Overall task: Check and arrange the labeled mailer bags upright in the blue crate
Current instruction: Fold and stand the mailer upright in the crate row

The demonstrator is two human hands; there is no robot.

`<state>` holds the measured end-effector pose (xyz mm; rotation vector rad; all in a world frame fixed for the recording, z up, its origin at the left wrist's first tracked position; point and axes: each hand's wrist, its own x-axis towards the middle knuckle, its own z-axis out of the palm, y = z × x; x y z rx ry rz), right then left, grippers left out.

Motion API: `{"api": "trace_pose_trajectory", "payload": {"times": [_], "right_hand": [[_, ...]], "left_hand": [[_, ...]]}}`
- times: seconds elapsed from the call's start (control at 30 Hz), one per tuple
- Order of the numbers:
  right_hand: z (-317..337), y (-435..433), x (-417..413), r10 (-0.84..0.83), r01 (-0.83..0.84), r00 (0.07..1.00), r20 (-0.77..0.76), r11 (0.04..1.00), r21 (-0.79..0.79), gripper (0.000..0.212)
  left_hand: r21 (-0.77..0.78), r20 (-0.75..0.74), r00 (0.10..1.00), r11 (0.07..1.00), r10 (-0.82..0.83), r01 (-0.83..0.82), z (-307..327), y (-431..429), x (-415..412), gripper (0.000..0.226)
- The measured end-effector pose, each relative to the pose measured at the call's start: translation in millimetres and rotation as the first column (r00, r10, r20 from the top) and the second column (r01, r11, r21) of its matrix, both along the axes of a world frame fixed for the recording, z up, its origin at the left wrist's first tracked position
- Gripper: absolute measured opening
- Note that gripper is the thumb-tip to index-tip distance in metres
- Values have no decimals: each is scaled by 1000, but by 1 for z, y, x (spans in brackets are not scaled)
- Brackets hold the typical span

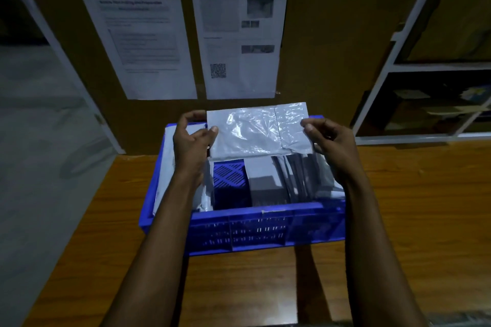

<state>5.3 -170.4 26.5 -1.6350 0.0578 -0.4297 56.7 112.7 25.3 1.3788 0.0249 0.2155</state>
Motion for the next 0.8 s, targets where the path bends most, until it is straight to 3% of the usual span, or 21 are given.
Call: {"api": "trace_pose_trajectory", "payload": {"times": [0.1,0.2,0.37,0.57,0.8], "right_hand": [[0,-7,-8,46,-46,999,0,997,-68,33],[-3,-13,-11,35,-30,999,37,992,-125,54],[3,-15,-17,-2,14,994,108,994,-111,41],[7,-13,-21,11,-5,995,103,998,-56,38],[12,-10,-20,-37,41,998,48,996,-76,10]], "left_hand": [[189,129,992,982,-15,-10,7,4,-2,20],[238,124,985,968,-117,85,13,8,-7,35],[383,175,946,904,-274,191,10,21,-12,53],[392,263,933,911,-246,129,9,26,-18,34],[353,213,963,932,-163,80,3,26,-14,15]]}}
